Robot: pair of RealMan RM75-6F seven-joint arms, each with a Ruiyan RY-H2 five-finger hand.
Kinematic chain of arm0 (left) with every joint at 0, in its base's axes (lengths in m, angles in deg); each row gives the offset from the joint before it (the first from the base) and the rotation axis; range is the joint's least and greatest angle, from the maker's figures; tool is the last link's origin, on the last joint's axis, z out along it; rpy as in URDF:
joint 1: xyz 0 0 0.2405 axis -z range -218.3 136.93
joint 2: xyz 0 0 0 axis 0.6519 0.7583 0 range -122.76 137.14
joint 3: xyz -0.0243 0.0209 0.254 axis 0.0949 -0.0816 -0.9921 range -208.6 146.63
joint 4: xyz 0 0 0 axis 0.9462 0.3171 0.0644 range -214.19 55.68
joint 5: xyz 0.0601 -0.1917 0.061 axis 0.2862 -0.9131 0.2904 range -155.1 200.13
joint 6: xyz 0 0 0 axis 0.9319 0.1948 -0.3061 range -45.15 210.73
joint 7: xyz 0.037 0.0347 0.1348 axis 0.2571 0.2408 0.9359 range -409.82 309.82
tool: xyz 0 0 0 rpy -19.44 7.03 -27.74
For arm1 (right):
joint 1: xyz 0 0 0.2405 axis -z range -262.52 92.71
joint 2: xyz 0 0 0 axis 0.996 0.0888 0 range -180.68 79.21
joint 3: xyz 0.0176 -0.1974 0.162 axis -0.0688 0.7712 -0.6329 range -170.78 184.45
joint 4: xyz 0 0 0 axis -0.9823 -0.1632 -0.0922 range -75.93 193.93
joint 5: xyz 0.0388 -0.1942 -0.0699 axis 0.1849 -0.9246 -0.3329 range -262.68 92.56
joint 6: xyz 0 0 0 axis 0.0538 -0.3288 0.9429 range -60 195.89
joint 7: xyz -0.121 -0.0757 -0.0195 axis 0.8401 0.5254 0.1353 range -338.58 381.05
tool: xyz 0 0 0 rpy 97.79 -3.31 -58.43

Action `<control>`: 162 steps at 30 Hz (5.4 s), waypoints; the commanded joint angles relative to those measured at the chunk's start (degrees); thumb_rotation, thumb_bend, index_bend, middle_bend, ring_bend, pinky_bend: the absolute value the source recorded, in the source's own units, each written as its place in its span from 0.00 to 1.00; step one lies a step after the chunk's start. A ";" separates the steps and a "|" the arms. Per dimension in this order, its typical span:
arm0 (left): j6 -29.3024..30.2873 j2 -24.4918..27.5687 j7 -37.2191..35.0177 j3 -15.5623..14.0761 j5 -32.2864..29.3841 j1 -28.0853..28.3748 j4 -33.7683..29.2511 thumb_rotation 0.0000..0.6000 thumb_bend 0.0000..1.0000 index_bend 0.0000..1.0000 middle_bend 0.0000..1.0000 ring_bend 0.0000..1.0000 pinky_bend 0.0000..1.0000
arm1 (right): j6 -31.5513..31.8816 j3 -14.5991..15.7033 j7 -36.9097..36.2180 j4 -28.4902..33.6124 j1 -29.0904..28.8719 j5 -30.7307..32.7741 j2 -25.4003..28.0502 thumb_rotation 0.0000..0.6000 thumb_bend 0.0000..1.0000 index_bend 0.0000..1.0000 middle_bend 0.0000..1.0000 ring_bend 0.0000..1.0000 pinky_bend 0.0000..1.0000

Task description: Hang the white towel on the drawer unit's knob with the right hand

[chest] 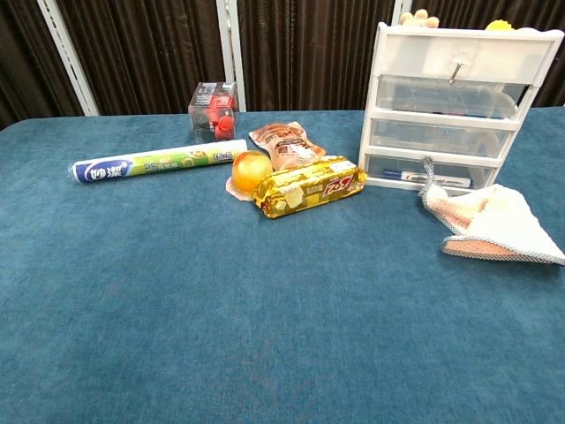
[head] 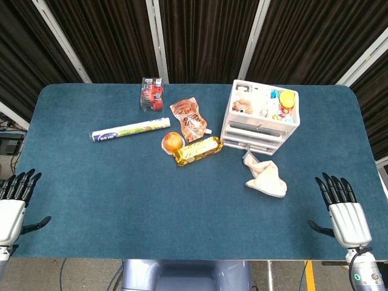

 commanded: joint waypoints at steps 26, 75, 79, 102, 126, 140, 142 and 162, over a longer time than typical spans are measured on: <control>-0.77 0.55 -1.48 0.07 -0.60 0.15 -0.68 1.00 0.00 0.00 0.00 0.00 0.00 | -19.33 -12.16 26.57 7.30 -13.88 27.44 -13.15 1.00 0.00 0.07 0.89 0.89 0.89; -2.97 1.38 -2.85 0.11 -2.31 0.74 -2.12 1.00 0.00 0.00 0.00 0.00 0.00 | -15.42 -13.03 23.09 -6.76 -21.45 25.82 -24.54 1.00 0.45 0.83 1.00 0.99 0.92; -2.73 1.29 -2.73 0.14 -2.22 0.67 -1.97 1.00 0.00 0.00 0.00 0.00 0.00 | -13.04 -13.56 23.15 -3.27 -21.03 23.56 -22.55 1.00 0.46 0.84 1.00 0.99 0.92; -2.16 0.85 -2.10 0.12 -1.90 0.48 -1.54 1.00 0.00 0.00 0.00 0.00 0.00 | -7.10 -16.20 22.18 0.84 -18.97 19.51 -17.27 1.00 0.46 0.85 1.00 0.99 0.92; -2.13 0.73 -1.82 0.03 -1.84 0.41 -1.55 1.00 0.00 0.00 0.00 0.00 0.00 | -7.35 -16.14 21.72 0.05 -17.97 20.79 -17.09 1.00 0.47 0.85 1.00 0.99 0.92; -2.11 0.75 -1.77 0.00 -1.72 0.41 -1.60 1.00 0.00 0.00 0.00 0.00 0.00 | -7.12 -16.10 22.16 0.85 -17.57 20.89 -16.59 1.00 0.47 0.85 1.00 0.99 0.92; -2.11 0.75 -1.77 -0.02 -1.71 0.41 -1.59 1.00 0.00 0.00 0.00 0.00 0.00 | -7.14 -16.03 22.20 0.80 -17.53 20.90 -16.61 1.00 0.47 0.85 1.00 0.99 0.92; -2.20 0.69 -1.48 0.03 -1.88 0.42 -1.63 1.00 0.00 0.00 0.00 0.00 0.00 | -7.52 -15.93 21.65 0.52 -17.30 21.23 -16.93 1.00 0.47 0.85 1.00 0.99 0.92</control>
